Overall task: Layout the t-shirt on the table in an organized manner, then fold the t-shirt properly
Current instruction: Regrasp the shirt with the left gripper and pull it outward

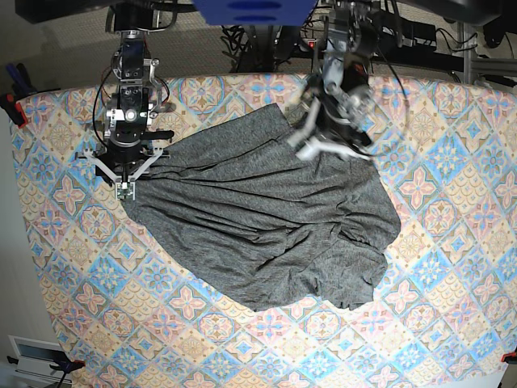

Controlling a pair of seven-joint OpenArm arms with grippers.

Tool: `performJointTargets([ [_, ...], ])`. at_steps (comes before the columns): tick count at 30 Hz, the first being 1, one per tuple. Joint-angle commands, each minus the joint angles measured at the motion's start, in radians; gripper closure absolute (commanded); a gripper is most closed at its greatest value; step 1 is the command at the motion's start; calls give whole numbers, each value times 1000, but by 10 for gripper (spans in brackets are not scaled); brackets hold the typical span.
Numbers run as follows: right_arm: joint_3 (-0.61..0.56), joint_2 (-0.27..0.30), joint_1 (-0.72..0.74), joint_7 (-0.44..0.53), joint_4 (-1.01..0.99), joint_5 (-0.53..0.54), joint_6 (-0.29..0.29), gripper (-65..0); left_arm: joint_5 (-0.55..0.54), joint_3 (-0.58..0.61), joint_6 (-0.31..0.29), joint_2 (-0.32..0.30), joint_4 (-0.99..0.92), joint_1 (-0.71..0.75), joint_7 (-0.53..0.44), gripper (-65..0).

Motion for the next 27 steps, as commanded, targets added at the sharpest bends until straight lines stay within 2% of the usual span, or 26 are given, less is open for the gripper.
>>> performJointTargets([
  [1, 3, 7, 10, 19, 22, -9, -8, -203, 11, 22, 11, -15, 19, 17, -24, -228],
  [4, 3, 7, 10, 19, 22, -9, -8, -203, 13, 64, 11, -37, 19, 57, -95, -232],
  [16, 4, 7, 10, 17, 23, -9, -8, -203, 5, 81, 11, -43, 13, 83, -95, -232],
  [27, 3, 7, 10, 17, 92, -9, -8, -203, 8, 50, 11, -61, -137, 54, -95, -232],
])
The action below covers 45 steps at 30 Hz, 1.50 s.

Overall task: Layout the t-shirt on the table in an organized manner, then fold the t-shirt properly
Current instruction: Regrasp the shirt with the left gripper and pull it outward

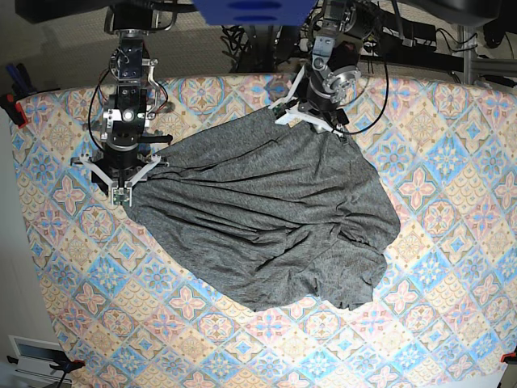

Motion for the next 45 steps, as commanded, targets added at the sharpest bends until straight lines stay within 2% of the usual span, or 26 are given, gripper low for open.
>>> performJointTargets([
  [1, 3, 7, 8, 15, 22, -9, -8, -203, -5, -28, -3, -2, -33, -12, -9, -232],
  [8, 3, 7, 8, 15, 22, -9, -8, -203, 1, -150, -3, -10, -56, -38, -9, -227],
  [11, 3, 7, 8, 15, 22, -9, -8, -203, -5, -152, -3, -56, -102, -38, -9, -227],
  [13, 1, 7, 8, 15, 22, -9, -8, -203, 1, -156, -3, -60, -121, -39, -9, -214],
  [16, 1, 6, 6, 15, 23, -9, -8, -203, 3, -164, -3, -56, -119, -35, 5, -135],
  [19, 1, 6, 6, 15, 23, -9, -8, -203, -8, -196, -3, -36, -118, -73, 90, -14],
  [22, 1, 6, 6, 15, 23, -9, -8, -203, -3, -236, -3, -14, -104, -96, 126, -29],
  [31, 1, 6, 6, 15, 25, -9, -8, -203, 3, -245, -3, -14, 102, -32, 131, -20],
  [42, 1, 4, 5, 15, 25, -9, -8, -202, 1, -345, -3, -14, 100, -16, 126, -21],
  [45, 1, 4, 5, 15, 25, -9, -8, -202, -6, -362, -3, -53, 100, 16, 126, -21],
])
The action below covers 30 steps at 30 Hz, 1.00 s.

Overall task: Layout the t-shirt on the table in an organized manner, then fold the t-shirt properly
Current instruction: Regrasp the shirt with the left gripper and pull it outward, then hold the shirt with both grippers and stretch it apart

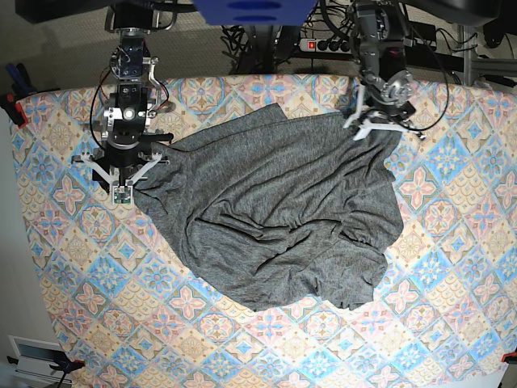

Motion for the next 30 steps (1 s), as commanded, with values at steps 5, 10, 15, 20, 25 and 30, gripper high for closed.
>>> performJointTargets([
  [5, 3, 6, 9, 21, 21, -9, -8, -202, -14, -79, 6, -51, 18, 28, 3, -21],
  [10, 3, 6, 9, 21, 21, -9, -8, -202, -109, -173, 6, -115, 16, 25, 3, -21],
  [15, 3, 6, 9, 21, 21, -9, -8, -202, -139, -256, 6, -171, -55, 24, 2, -21],
  [20, 3, 6, 3, 21, 21, -9, -8, -200, -139, -368, 6, -186, -114, 24, -116, -21],
  [25, 1, 6, -55, 21, 21, -9, -8, -200, -131, -391, 6, -186, -133, -10, -140, -21],
  [30, -45, 6, -104, 30, 56, -9, -8, -199, -131, -391, 6, -186, -133, -65, -118, -21],
])
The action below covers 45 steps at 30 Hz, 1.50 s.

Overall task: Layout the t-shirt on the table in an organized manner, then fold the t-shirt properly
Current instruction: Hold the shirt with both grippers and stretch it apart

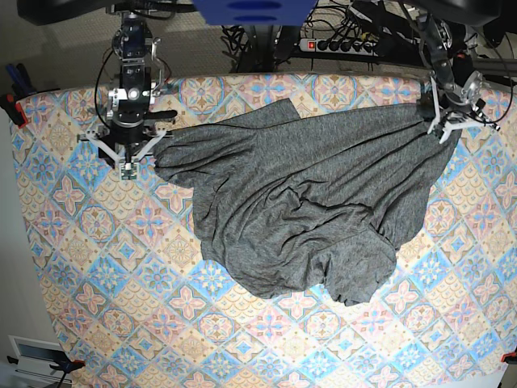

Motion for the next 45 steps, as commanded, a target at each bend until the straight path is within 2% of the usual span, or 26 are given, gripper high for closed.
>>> performJointTargets([
  [1, -15, 4, 8, 31, 32, -8, -6, -199, 9, -6, 10, -15, 17, -20, 0, -21],
  [6, -26, 4, 13, 31, 35, -6, -6, -199, 65, -6, 10, -22, 14, -65, 0, -21],
  [12, -27, 4, 11, 31, 34, -6, -6, -199, 131, -6, 10, -22, -83, -98, -4, -25],
  [19, -27, 4, 10, 31, 34, -5, -6, -199, 217, -5, 10, 12, -96, -103, -6, -107],
  [22, -29, 4, 14, 31, 31, -3, -6, -199, 212, -5, 10, 18, -80, -104, -6, -130],
  [30, -35, 4, 17, 32, 23, 0, -4, -199, 224, -5, 10, 98, 97, -98, -4, -140],
  [34, -82, 5, 17, 35, -15, 0, 23, -199, 224, 0, 10, 126, 123, -98, -4, -139],
  [38, -90, 1, 14, 101, -52, 3, 23, -199, 224, 37, 10, 132, 123, -98, -1, -139],
  [41, -81, -24, 17, 130, -63, 51, 25, -199, 224, 43, 10, 132, 121, -86, 0, -139],
  [45, -79, -18, 17, 133, -86, 157, 25, -199, 224, 44, 10, 132, 121, -78, -3, -139],
])
